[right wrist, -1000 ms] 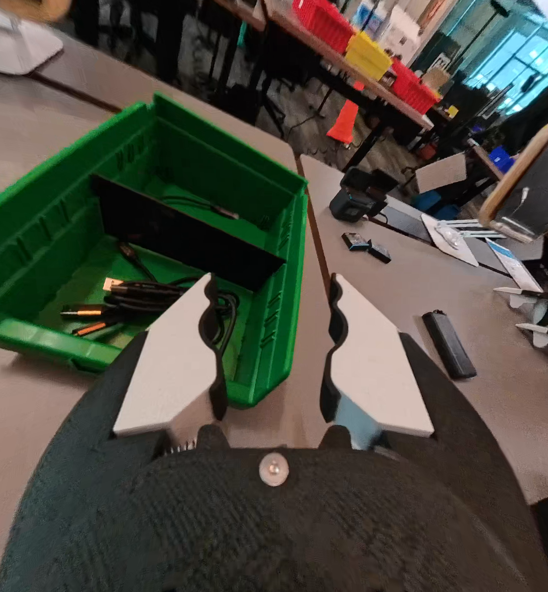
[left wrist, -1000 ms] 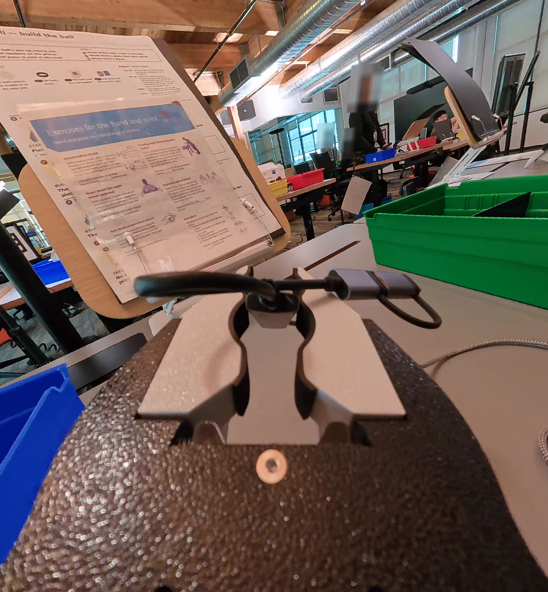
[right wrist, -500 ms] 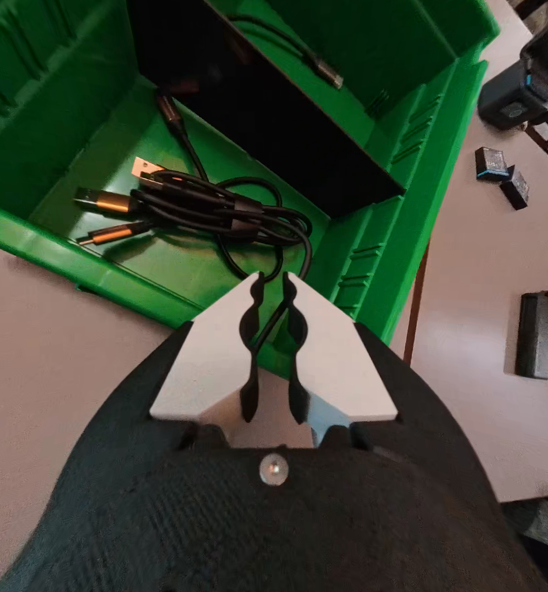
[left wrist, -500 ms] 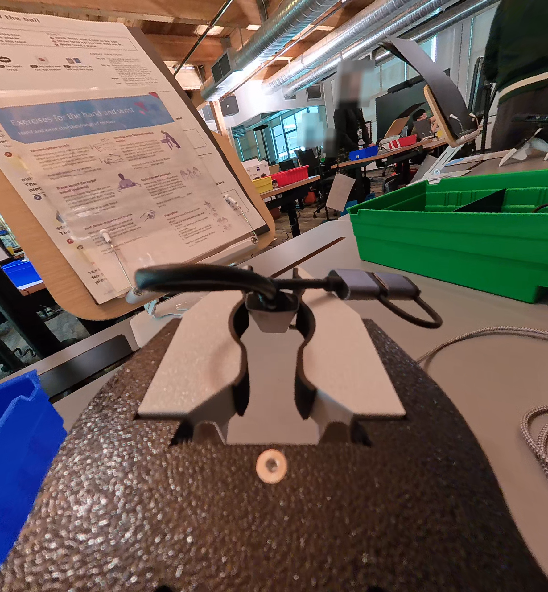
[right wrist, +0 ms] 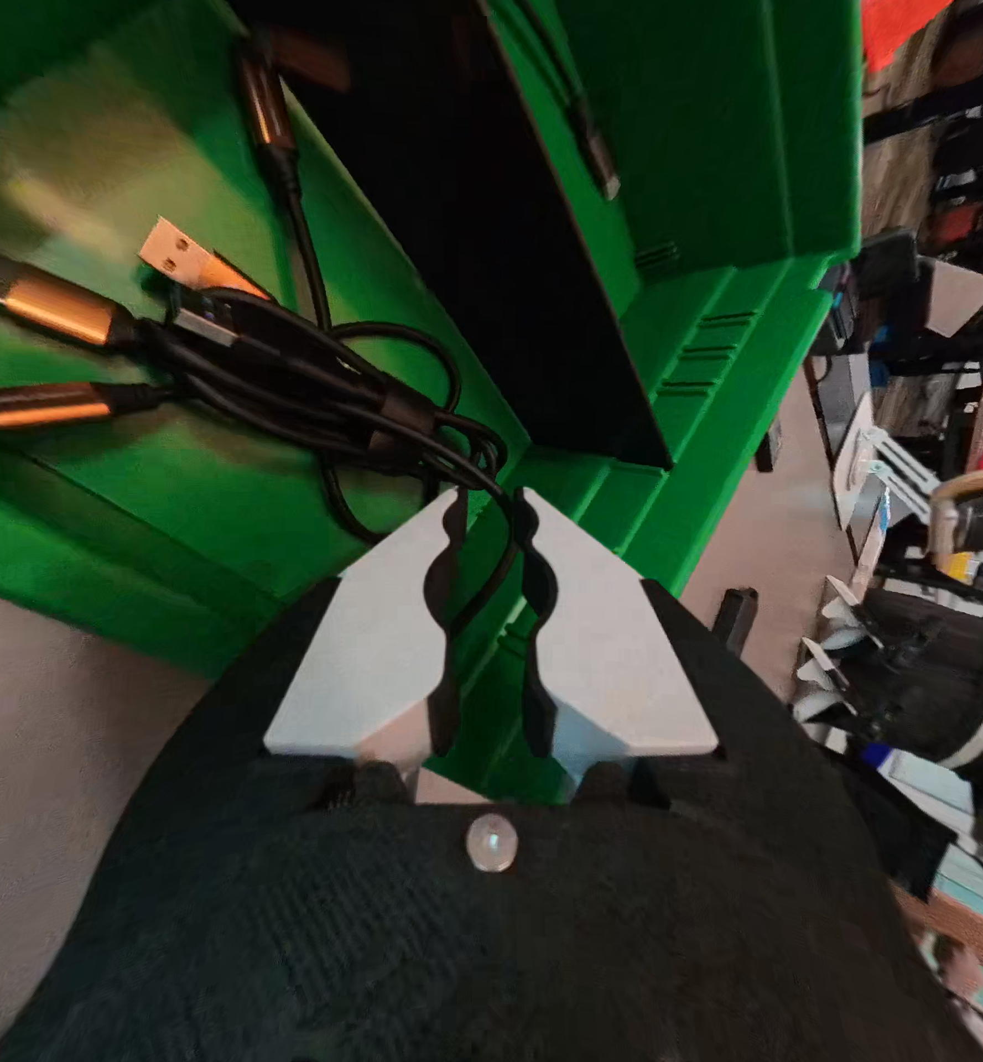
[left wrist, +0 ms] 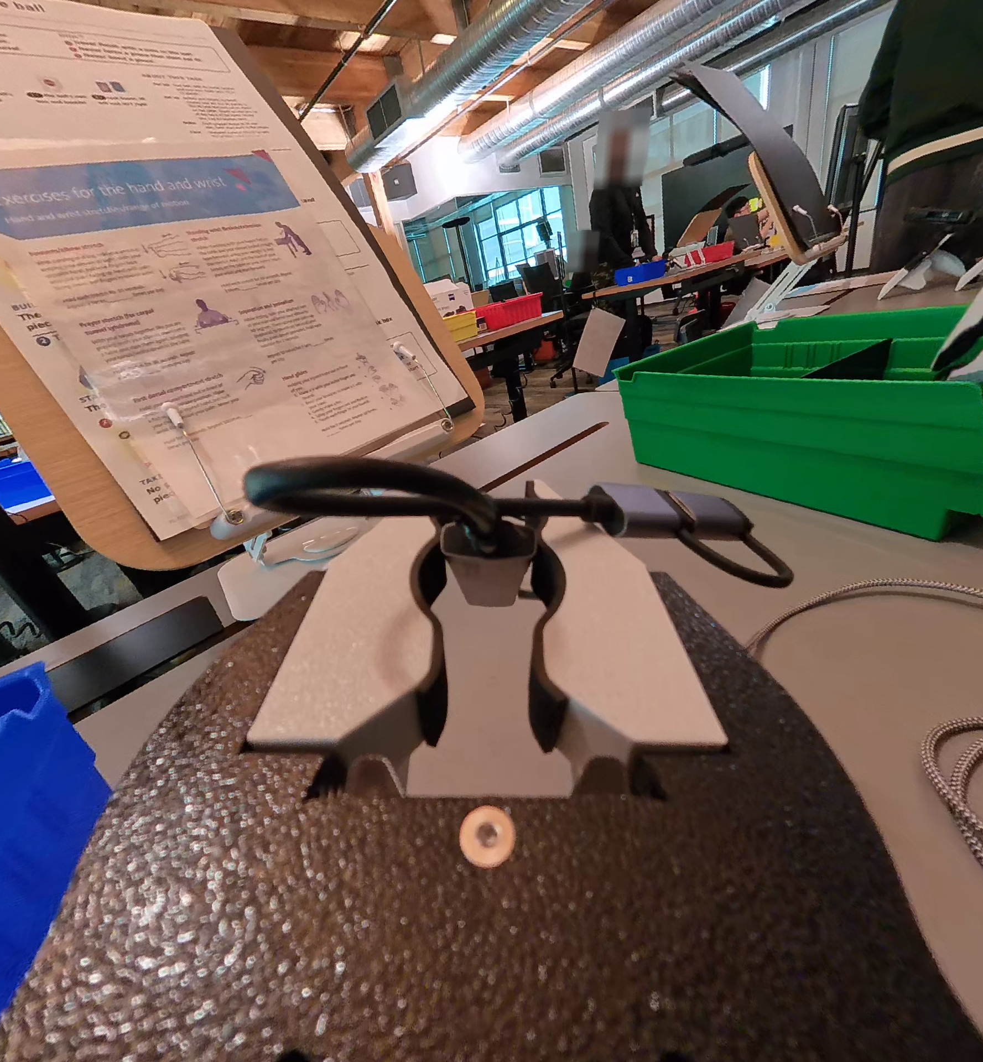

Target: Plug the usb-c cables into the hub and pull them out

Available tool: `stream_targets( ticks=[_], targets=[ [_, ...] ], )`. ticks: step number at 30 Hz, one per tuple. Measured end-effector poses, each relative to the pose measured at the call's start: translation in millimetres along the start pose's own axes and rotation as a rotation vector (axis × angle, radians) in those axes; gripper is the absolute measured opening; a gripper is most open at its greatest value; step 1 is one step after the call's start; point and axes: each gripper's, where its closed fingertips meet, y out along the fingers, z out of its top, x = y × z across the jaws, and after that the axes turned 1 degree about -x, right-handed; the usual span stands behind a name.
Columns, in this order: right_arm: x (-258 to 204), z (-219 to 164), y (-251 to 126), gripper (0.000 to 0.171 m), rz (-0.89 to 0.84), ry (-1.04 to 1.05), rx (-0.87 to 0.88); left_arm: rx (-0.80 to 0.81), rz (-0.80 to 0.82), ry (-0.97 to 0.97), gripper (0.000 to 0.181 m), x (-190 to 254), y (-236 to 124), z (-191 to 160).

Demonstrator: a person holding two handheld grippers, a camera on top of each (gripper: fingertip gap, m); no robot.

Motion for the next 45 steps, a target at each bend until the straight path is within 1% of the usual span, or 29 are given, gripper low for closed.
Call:
stream_targets(
  ticks=[1,2,3,4,8,10,12,13,15,17,19,21,23,24,26,29,31,33,34,35,37,40,41,43,45],
  targets=[
    [1.8,-3.7,5.9,0.008,-0.012,-0.029,-0.033,0.000,-0.001,0.000,0.022,0.2,-0.1,0.1],
    [0.1,-6.2,9.4,0.007,0.002,-0.047,-0.057,0.001,-0.002,-0.001,0.022,0.3,-0.2,0.3],
    [1.2,-3.8,10.3,0.007,0.003,-0.040,-0.050,0.002,-0.002,0.000,0.022,0.2,-0.4,0.5],
    [5.8,4.6,8.5,0.007,-0.013,-0.013,-0.002,0.001,-0.001,0.001,0.022,-0.1,-0.5,0.6],
    [23.7,54.4,-14.3,0.005,-0.017,0.159,0.362,0.002,0.000,-0.005,0.022,-1.0,-0.6,0.6],
    [26.6,69.3,-22.5,0.002,0.060,0.281,0.504,0.001,0.001,-0.003,0.022,-0.8,-0.6,0.0],
    [32.3,76.6,-25.1,0.000,0.091,0.336,0.601,0.001,-0.001,-0.004,0.022,-0.4,-0.4,-0.4],
    [35.8,73.9,-22.5,0.000,0.069,0.322,0.602,0.000,-0.001,-0.004,0.022,-0.3,-0.3,-0.5],
    [42.9,62.5,-16.8,0.000,0.000,0.304,0.545,0.000,-0.003,-0.004,0.022,0.1,-0.2,-0.6],
    [41.6,57.7,-16.3,0.000,-0.037,0.241,0.522,0.001,-0.004,-0.004,0.022,0.2,-0.2,-0.2],
    [33.0,44.7,-12.4,0.000,-0.042,0.179,0.415,0.000,-0.005,-0.003,0.022,0.5,-0.2,-0.7],
    [26.8,29.4,-14.8,0.013,-0.061,0.142,0.303,-0.003,-0.005,-0.004,0.022,0.4,-0.1,-1.7],
    [15.3,15.9,-20.0,0.020,0.002,0.202,0.218,-0.003,-0.009,-0.010,0.022,0.5,0.1,-2.3],
    [8.2,14.4,-24.6,0.020,0.058,0.261,0.217,-0.003,-0.011,-0.013,0.022,0.8,0.3,-2.4],
    [-3.5,21.2,-37.8,0.021,0.193,0.408,0.281,-0.005,-0.012,-0.012,0.022,1.4,0.6,-2.8],
    [-5.7,32.0,-55.1,0.025,0.351,0.620,0.385,-0.007,-0.019,-0.010,0.022,3.1,1.2,-3.4],
    [-3.7,36.4,-56.2,0.023,0.409,0.705,0.423,-0.009,-0.021,-0.009,0.022,3.9,1.4,-3.8],
    [-16.4,34.7,-44.9,0.025,0.495,0.721,0.370,-0.010,-0.028,-0.013,0.022,5.1,1.8,-4.2],
    [-21.6,31.5,-37.0,0.027,0.509,0.710,0.330,-0.011,-0.031,-0.015,0.022,5.5,2.0,-4.4],
    [-20.2,29.3,-29.7,0.027,0.476,0.699,0.316,-0.012,-0.032,-0.014,0.022,5.9,2.0,-4.4],
    [-14.9,27.7,-24.2,0.000,0.416,0.646,0.323,-0.013,-0.033,-0.012,0.022,6.1,2.0,-4.2],
    [-0.6,45.1,-31.7,0.000,0.360,0.615,0.468,-0.012,-0.035,-0.016,0.022,5.7,1.9,-4.1],
    [1.2,48.6,-31.6,0.000,0.356,0.623,0.493,-0.013,-0.036,-0.018,0.022,5.9,2.0,-4.4],
    [-8.1,51.7,-26.8,0.000,0.388,0.615,0.479,-0.015,-0.036,-0.019,0.022,5.7,2.2,-5.1],
    [-21.1,49.0,-18.4,0.000,0.388,0.583,0.421,-0.016,-0.038,-0.022,0.022,5.8,2.3,-5.2]
  ],
)
